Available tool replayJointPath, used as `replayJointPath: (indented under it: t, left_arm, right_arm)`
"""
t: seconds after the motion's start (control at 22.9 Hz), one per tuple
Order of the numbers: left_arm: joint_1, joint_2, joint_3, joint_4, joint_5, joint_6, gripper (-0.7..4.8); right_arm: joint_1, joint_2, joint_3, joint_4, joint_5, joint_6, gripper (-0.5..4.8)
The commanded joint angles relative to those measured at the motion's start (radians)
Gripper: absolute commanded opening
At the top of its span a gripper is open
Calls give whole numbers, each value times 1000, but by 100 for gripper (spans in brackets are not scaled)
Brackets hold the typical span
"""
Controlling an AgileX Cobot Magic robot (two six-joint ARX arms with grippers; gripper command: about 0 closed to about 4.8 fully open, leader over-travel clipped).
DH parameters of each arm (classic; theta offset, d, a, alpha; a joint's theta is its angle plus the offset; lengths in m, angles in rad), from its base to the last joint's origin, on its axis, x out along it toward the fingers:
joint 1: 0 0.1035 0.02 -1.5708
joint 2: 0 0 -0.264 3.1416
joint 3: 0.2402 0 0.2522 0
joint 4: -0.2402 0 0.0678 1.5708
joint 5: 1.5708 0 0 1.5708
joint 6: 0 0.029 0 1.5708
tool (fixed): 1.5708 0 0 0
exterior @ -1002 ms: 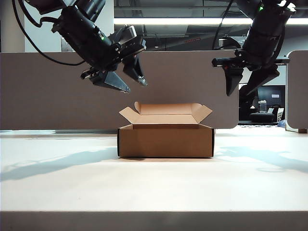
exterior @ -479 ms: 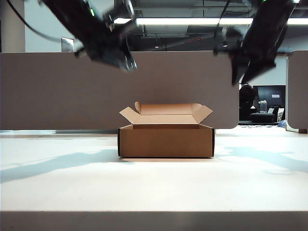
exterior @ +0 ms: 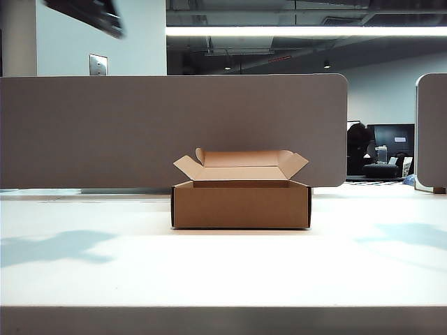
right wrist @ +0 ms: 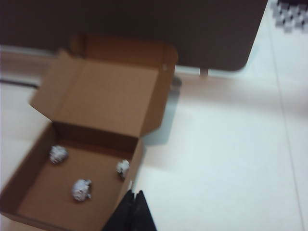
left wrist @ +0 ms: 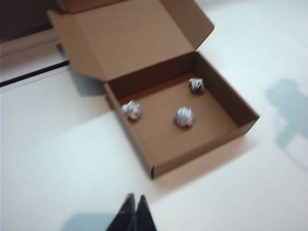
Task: Pick up all the paper balls on the table and put them in the paper box.
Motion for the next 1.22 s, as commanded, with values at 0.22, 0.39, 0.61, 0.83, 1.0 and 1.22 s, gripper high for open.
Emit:
replayJointPath:
  t: [0.22,0.39,0.61,0.83,1.0,1.22]
  left_arm:
    - [-3,-510,-270,-18,-81,-49,-6]
    - [-2,-784,-439,2,-156,-47,-6]
    - [-2,-873,-584,81,-211,-45,-6]
    - [-2,-875,-771,303,-214,-34,-6]
    - [-2,-899,-868,338,-133,-34,-6]
    - [-2,-996,-943,337,-70,-39,-6]
  right_arm:
    - [0,-484,-233,32,8,0,-8]
    - [0,-760,-443,68,43,0,-5]
    - [-1,-914,-637,63,70,0,-5]
    - [-1,-965,-787,188,64,0,-5]
    - [0,-1009,-853,186,23,0,-5]
    - [-1,-1104,-904,187,-19,0,-5]
